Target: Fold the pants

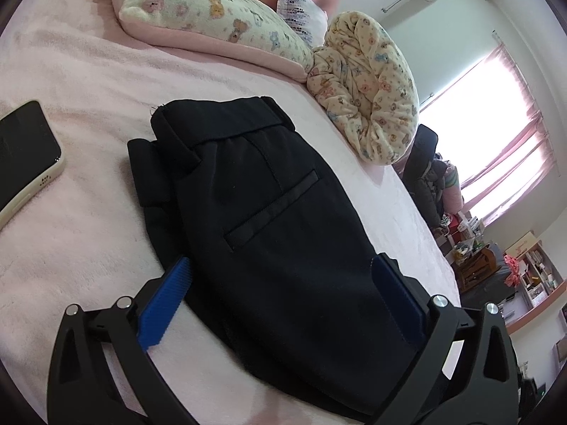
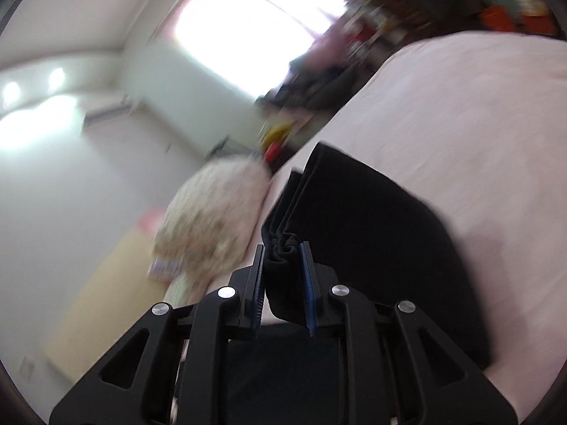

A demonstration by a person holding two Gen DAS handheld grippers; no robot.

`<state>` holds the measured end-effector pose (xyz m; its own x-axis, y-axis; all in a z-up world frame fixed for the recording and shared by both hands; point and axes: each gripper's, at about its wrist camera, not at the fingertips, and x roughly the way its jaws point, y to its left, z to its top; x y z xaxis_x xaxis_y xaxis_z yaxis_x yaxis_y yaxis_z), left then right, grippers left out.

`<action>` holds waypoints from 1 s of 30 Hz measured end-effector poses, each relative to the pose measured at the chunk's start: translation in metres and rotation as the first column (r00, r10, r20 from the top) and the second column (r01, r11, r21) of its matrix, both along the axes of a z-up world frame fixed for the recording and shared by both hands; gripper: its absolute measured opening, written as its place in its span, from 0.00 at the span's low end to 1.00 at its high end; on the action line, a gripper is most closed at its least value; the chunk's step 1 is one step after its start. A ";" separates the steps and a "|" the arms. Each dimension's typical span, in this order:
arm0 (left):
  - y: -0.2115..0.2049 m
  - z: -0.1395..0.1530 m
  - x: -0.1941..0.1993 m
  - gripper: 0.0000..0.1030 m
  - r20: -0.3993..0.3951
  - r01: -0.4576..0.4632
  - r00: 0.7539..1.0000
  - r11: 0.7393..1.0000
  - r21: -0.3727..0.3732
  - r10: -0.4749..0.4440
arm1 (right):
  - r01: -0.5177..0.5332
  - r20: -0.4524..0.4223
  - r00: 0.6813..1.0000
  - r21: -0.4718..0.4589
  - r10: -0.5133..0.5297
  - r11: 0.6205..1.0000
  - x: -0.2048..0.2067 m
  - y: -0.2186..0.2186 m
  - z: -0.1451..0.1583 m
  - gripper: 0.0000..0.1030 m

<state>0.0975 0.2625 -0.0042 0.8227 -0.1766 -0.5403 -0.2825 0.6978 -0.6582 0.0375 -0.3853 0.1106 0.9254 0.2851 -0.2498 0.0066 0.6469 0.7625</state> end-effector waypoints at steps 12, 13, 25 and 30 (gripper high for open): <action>0.003 0.003 -0.002 0.98 0.021 0.010 1.000 0.999 -0.032 -0.009 | -0.329 -0.233 0.919 -0.008 0.318 0.944 0.080 0.183 -0.080 0.19; 0.004 0.004 -0.002 0.98 0.024 0.008 1.000 0.999 -0.040 -0.007 | -0.334 -0.227 0.919 -0.013 0.322 0.943 0.076 0.188 -0.080 0.19; 0.007 0.005 -0.002 0.98 0.036 -0.004 0.999 0.997 -0.077 0.007 | -0.394 -0.291 0.904 -0.276 0.314 0.877 0.064 0.240 -0.087 0.19; 0.006 0.006 -0.002 0.98 0.035 -0.005 0.999 0.998 -0.068 0.008 | -0.408 -0.282 0.905 -0.356 0.319 0.841 0.068 0.261 -0.083 0.19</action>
<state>0.0952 0.2685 0.0017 0.8424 -0.2065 -0.4977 -0.2625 0.6494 -0.7138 0.1053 -0.1242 0.0277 0.6901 0.4256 -0.5853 -0.1632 0.8795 0.4471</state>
